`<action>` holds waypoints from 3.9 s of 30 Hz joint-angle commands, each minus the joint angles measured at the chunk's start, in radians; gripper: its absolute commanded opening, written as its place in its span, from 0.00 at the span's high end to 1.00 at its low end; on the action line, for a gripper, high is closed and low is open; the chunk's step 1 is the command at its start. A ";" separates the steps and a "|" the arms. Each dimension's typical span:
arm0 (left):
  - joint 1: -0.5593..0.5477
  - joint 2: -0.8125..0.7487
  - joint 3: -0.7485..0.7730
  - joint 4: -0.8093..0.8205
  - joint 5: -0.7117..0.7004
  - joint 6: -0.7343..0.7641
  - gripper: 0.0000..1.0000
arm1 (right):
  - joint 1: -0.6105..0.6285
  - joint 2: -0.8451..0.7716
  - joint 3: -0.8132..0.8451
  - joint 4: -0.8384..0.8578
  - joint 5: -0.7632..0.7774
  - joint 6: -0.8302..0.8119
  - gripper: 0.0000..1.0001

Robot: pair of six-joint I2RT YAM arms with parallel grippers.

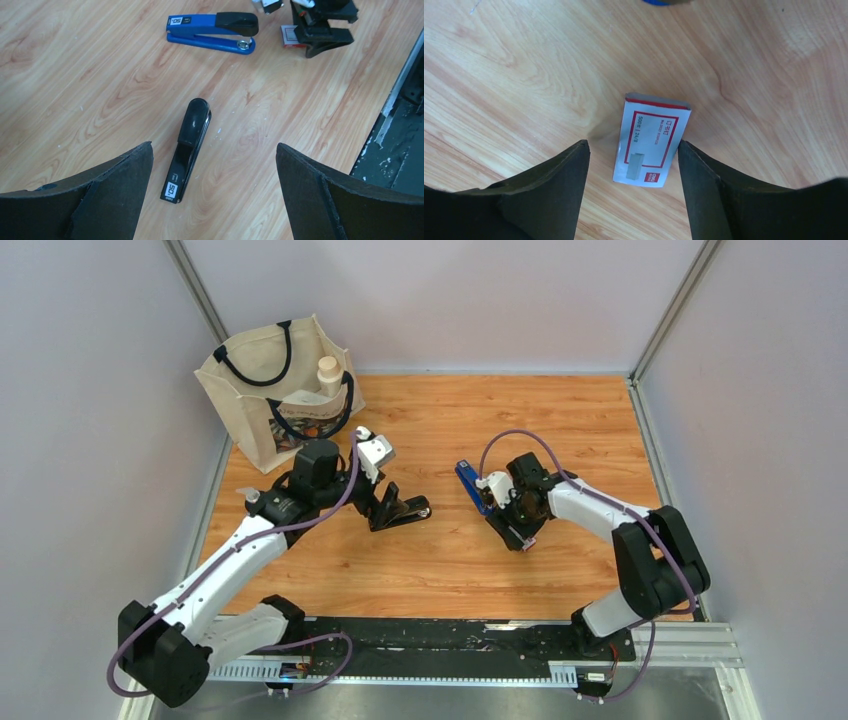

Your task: Load the staples into the stapler

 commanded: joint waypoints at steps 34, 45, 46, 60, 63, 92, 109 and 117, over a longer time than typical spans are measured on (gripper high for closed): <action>-0.067 0.416 0.041 0.427 0.419 -0.631 0.13 | 0.011 -0.117 -0.070 0.088 -0.044 -0.140 0.49; -0.122 0.597 0.040 0.718 0.429 -0.890 0.24 | 0.005 -0.209 -0.154 0.128 -0.047 -0.222 0.46; -0.125 0.614 0.041 0.732 0.425 -0.901 0.26 | 0.005 -0.215 -0.159 0.136 -0.048 -0.223 0.45; -0.166 0.795 0.089 0.863 0.426 -1.004 0.38 | 0.007 -0.148 -0.142 0.168 -0.053 -0.210 0.48; -0.174 0.824 0.093 0.887 0.425 -1.020 0.38 | 0.007 -0.143 -0.140 0.171 -0.059 -0.206 0.51; -0.241 1.040 0.121 1.028 0.460 -1.140 0.43 | 0.200 -0.157 -0.165 0.205 -0.033 -0.239 0.57; -0.252 1.082 0.133 1.002 0.463 -1.114 0.44 | 0.264 -0.137 -0.168 0.216 -0.010 -0.239 0.57; -0.240 1.086 0.181 0.883 0.474 -1.042 0.45 | 0.264 -0.134 -0.177 0.213 -0.010 -0.245 0.57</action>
